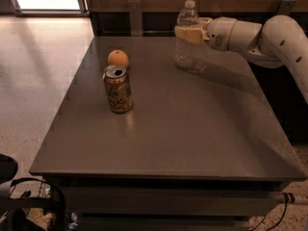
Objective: Pick water bottle
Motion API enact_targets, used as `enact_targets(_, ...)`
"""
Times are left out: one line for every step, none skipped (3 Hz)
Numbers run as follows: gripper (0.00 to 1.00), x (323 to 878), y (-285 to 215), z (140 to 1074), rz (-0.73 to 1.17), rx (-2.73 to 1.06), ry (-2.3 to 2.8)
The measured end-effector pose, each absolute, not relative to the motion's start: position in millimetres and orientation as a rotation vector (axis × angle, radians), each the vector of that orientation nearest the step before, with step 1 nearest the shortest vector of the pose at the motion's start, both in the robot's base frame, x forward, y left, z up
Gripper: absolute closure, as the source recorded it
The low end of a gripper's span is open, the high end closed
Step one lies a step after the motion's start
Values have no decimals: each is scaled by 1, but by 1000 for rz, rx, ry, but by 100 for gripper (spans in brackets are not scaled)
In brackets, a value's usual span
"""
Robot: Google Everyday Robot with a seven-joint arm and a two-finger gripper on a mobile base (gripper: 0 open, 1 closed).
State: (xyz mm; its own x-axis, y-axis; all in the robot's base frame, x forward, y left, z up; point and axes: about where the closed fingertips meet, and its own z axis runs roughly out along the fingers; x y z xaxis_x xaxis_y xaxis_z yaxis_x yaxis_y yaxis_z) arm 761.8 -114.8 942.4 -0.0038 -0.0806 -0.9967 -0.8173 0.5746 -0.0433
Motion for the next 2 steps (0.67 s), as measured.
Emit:
enact_targets(100,747,-112,989,646,-889,1429)
enact_targets(100,738,-106,1022,599,-953,1389)
